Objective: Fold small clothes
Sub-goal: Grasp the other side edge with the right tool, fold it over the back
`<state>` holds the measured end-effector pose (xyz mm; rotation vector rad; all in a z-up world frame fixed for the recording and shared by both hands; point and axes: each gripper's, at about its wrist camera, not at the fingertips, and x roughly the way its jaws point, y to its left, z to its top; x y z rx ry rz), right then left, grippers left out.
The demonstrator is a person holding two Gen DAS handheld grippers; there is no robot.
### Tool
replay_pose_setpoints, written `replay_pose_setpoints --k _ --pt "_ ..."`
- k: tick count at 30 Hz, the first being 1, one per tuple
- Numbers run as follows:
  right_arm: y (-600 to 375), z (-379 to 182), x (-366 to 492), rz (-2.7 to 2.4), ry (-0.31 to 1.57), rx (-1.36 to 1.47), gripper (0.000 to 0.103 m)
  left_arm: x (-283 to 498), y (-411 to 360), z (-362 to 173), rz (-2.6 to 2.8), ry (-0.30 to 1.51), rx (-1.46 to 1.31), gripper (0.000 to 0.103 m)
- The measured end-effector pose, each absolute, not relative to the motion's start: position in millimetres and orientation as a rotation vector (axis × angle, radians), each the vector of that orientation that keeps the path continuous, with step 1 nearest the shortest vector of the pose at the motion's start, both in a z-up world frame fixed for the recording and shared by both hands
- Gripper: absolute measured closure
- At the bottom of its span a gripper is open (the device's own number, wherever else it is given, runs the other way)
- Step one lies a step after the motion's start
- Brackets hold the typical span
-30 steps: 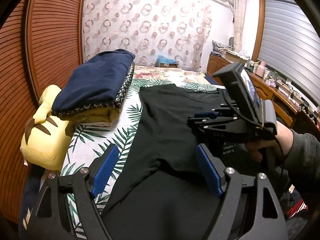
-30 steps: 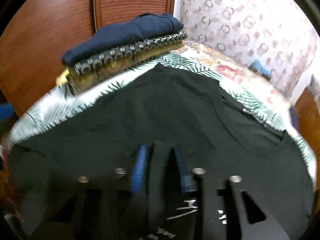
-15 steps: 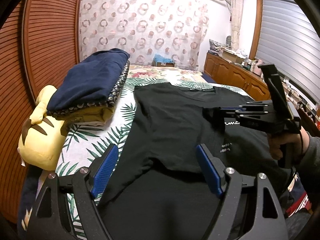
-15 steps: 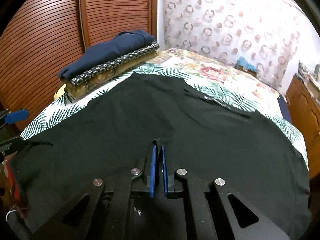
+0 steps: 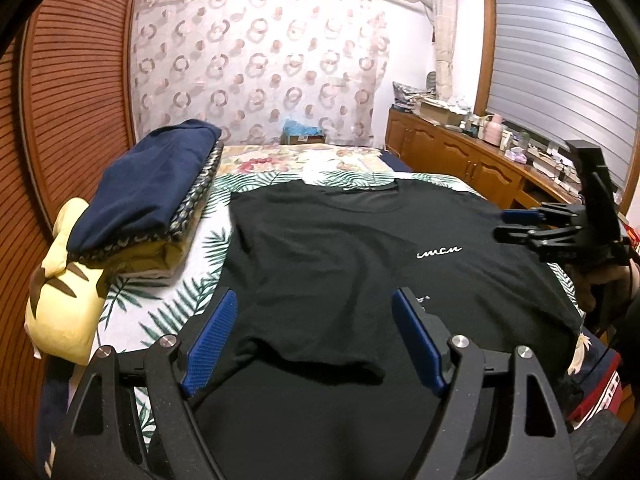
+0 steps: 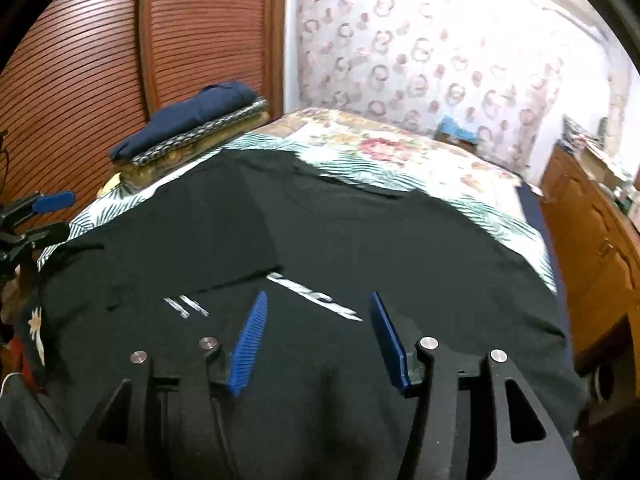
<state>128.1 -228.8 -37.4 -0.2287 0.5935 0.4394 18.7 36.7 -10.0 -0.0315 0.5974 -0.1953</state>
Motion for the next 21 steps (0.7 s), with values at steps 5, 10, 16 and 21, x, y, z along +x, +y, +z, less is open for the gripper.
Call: replay_pose_setpoints --k 5,10,16,21 --pt "-253 -37 115 0.357 0.588 -0.201 0.047 23 25 -7 -0.218 0.588 -0.014 0.023" --pt "-276 -43 109 0.276 0.598 -0.168 0.047 27 13 -8 -0.240 0.596 -0.002 0.023" --pt "-289 -60 118 0.179 0.643 -0.130 0.047 34 2 -13 -0.259 0.617 0.001 0.023" --pt "-299 -72 127 0.129 0.691 -0.079 0.047 36 -5 -18 -0.272 0.633 0.006 0.023"
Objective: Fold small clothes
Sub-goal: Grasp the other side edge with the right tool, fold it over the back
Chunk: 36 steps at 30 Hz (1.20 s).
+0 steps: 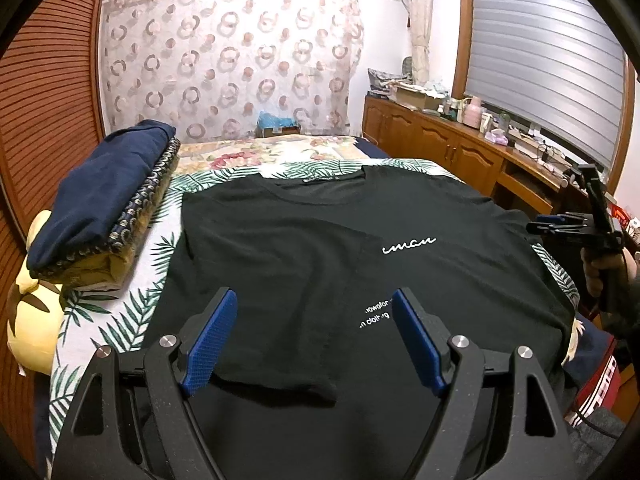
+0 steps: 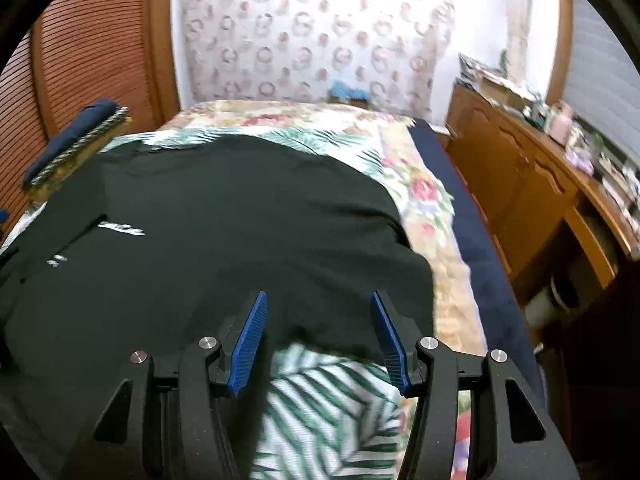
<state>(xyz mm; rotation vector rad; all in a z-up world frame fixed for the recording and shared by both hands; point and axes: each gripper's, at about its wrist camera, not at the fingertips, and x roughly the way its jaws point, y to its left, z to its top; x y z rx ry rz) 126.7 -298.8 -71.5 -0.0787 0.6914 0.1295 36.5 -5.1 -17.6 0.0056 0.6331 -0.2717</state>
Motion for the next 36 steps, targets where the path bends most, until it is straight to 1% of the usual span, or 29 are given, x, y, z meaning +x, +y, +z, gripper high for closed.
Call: replay_pose_setpoints --k 6,16,21,22,24,25,27,30,36 --pt "-315 -76 138 0.094 0.744 -0.006 0.047 41 -14 -24 -0.282 0.655 0.013 0.023" --pt "-345 -76 142 0.107 0.771 0.146 0.047 51 -24 -40 -0.298 0.705 0.024 0.023" --pt "-344 -79 140 0.151 0.778 0.202 0.048 53 -26 -44 -0.303 0.721 0.024 0.023" --pt "-345 -80 140 0.156 0.776 0.205 0.049 54 -26 -45 -0.303 0.726 0.024 0.023" --pt "-343 -78 138 0.181 0.772 0.210 0.061 56 -26 -48 -0.303 0.739 0.025 0.023" --pt "-342 -77 137 0.182 0.767 0.200 0.064 57 -26 -49 -0.301 0.746 0.026 0.023" --pt "-342 -77 135 0.181 0.755 0.161 0.085 60 -27 -52 -0.296 0.759 0.030 0.023" --pt "-334 -72 133 0.146 0.738 0.054 0.093 65 -27 -55 -0.290 0.779 0.038 0.023" --pt "-315 -46 124 0.177 0.642 -0.011 0.094 76 -28 -65 -0.279 0.833 0.059 0.023"
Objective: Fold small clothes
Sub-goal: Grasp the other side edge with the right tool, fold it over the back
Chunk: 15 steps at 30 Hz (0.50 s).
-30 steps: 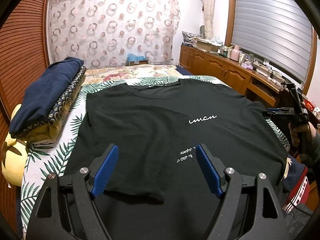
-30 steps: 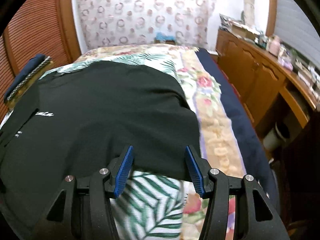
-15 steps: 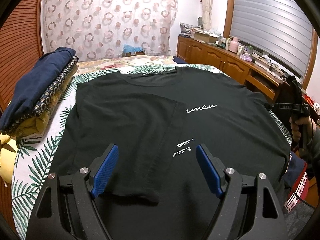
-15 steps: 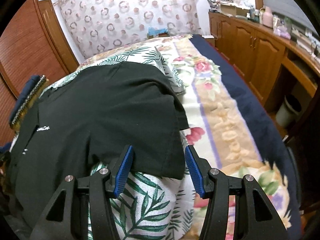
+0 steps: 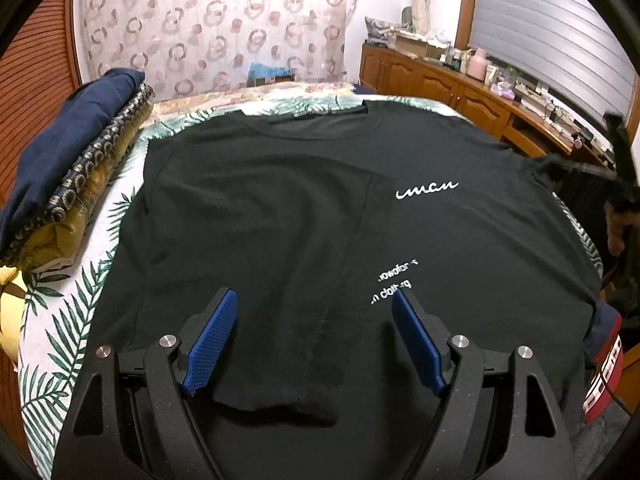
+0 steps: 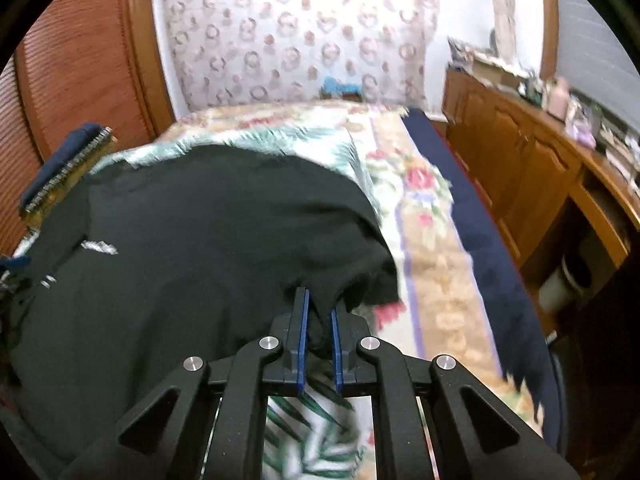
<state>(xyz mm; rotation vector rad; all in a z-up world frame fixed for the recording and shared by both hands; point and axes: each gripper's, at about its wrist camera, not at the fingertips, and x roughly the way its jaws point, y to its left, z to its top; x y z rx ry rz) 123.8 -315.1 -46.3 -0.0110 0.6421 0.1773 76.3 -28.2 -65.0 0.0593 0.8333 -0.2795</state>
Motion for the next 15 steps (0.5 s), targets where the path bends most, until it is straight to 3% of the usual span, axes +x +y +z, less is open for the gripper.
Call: replay_pose_setpoints --k 7,11,15 --pt "-271 -34 106 0.297 0.578 -0.081 0.094 81 -35 -70 -0.286 0.877 0.097 0.016" --pt "-250 -48 97 0.380 0.604 -0.106 0.094 81 -45 -73 -0.298 0.896 0.152 0.007" --pt "-242 -74 94 0.416 0.670 -0.137 0.094 80 -43 -72 -0.303 0.894 0.139 0.007"
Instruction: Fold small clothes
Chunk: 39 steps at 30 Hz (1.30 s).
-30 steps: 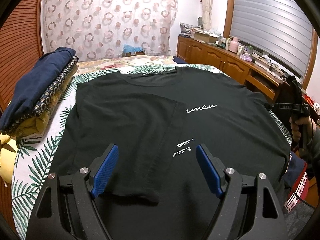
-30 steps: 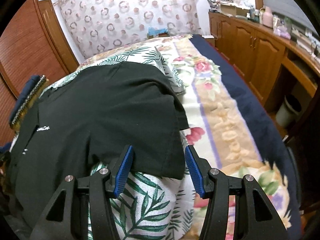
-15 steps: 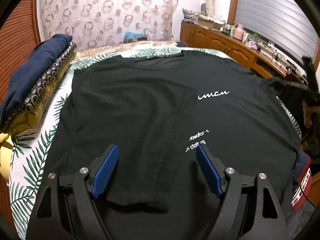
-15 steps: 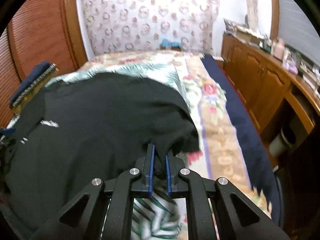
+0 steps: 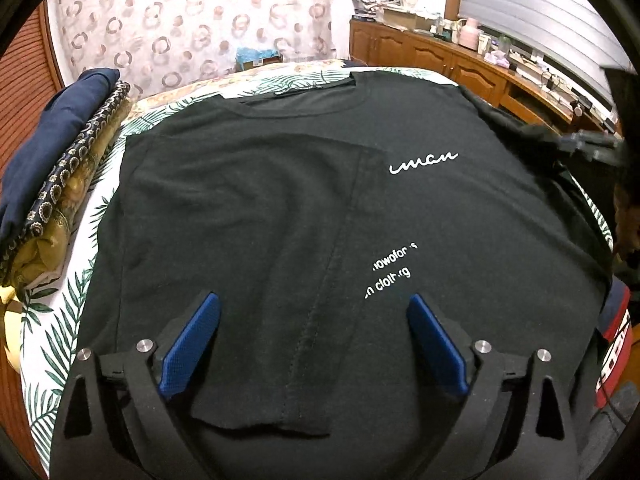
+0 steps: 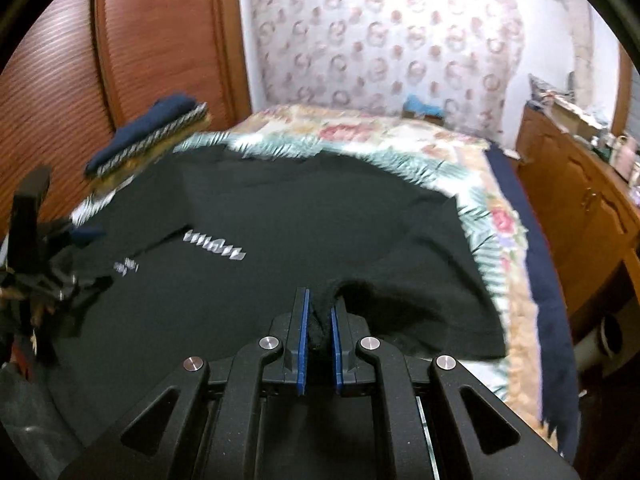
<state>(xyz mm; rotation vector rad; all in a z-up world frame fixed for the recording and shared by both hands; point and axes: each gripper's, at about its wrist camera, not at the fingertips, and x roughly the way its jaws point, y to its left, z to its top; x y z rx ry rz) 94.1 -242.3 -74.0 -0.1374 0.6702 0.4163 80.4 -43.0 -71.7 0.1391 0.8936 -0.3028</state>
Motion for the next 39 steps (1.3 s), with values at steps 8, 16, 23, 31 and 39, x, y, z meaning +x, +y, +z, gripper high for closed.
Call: replay_pose_setpoints --k 8,16,23,31,39 --pt "-258 -96 83 0.397 0.731 -0.136 0.086 80 -41 -71 -0.305 0.890 0.132 0.007" --pt "-269 -64 63 0.359 0.702 -0.093 0.063 73 -35 -62 -0.315 0.833 0.095 0.007" --pt "-299 -46 55 0.255 0.646 -0.064 0.054 64 -36 -50 -0.318 0.780 0.075 0.007" --pt "-321 -69 92 0.155 0.711 -0.053 0.054 56 -40 -36 -0.328 0.730 0.063 0.007" --pt "-324 -76 119 0.167 0.750 -0.017 0.062 54 -36 -36 -0.327 0.722 0.053 0.007"
